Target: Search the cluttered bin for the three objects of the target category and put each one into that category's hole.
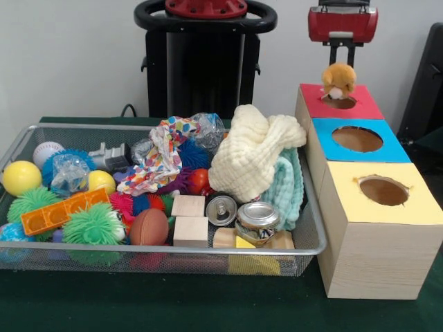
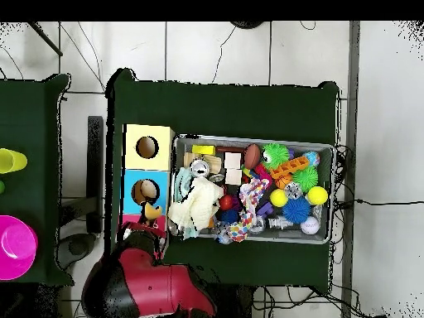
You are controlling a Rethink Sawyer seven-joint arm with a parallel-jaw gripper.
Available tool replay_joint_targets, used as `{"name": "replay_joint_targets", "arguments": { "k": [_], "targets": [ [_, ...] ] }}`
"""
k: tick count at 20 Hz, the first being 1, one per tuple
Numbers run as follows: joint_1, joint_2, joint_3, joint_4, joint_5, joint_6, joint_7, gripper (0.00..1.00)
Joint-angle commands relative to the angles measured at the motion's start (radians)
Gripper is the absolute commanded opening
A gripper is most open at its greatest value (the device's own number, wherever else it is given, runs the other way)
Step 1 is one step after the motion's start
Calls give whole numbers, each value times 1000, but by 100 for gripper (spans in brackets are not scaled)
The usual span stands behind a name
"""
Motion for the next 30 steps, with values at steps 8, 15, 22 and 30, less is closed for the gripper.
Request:
{"name": "replay_joint_targets", "arguments": {
  "k": [8, 15, 22, 30],
  "targets": [
    [53, 90, -54, 55, 182, -77, 265, 0],
    [53, 106, -68, 40, 165, -64, 212, 100],
    [58, 103, -74, 29, 167, -12, 195, 100],
    [95, 114, -113, 13, 199, 29, 206, 100]
  ]
}}
